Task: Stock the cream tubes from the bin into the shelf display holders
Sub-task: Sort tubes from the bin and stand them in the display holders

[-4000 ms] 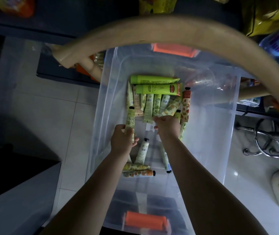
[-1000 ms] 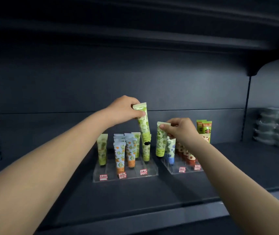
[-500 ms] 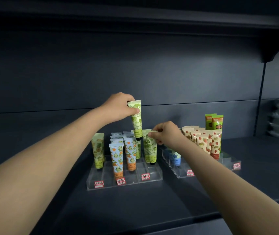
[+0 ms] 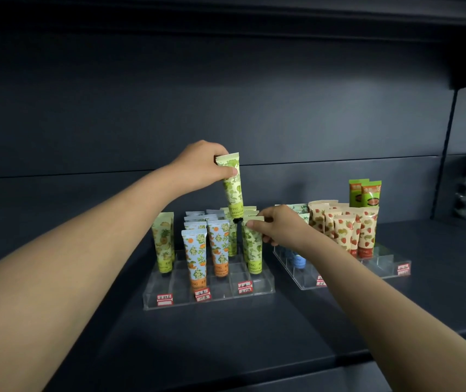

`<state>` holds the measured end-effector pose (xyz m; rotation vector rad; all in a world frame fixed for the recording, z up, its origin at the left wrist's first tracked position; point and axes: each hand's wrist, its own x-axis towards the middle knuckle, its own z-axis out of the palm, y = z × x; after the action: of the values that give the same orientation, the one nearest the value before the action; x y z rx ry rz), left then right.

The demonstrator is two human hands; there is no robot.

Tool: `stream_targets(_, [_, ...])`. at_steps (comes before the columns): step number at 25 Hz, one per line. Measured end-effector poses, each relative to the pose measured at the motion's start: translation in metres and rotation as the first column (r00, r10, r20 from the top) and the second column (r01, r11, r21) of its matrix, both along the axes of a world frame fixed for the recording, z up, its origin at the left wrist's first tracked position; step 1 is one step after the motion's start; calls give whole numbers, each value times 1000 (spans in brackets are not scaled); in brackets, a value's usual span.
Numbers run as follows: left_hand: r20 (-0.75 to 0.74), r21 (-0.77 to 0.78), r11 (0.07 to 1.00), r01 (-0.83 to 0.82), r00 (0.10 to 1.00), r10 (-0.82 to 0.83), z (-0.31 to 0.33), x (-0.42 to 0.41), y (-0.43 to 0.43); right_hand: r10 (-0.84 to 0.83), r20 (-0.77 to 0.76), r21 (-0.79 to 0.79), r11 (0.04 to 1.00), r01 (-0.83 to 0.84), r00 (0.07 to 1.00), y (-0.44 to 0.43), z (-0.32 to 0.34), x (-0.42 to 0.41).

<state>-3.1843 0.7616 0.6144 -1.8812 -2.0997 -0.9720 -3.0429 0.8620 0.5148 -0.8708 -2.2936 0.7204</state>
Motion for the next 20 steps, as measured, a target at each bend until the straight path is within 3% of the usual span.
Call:
stream_targets(4, [4, 13, 1000, 1, 1000, -1, 5, 3, 0, 10, -35, 14, 1000, -9, 999, -6, 4, 5])
stream_targets(12, [-15, 55, 998, -34, 999, 35, 23, 12, 2, -114, 5, 283, 953, 109, 993, -31, -18, 41])
stream_targets(20, [-51, 9, 999, -40, 998, 41, 17, 12, 17, -97, 229, 360, 933, 9, 969, -91, -80, 76])
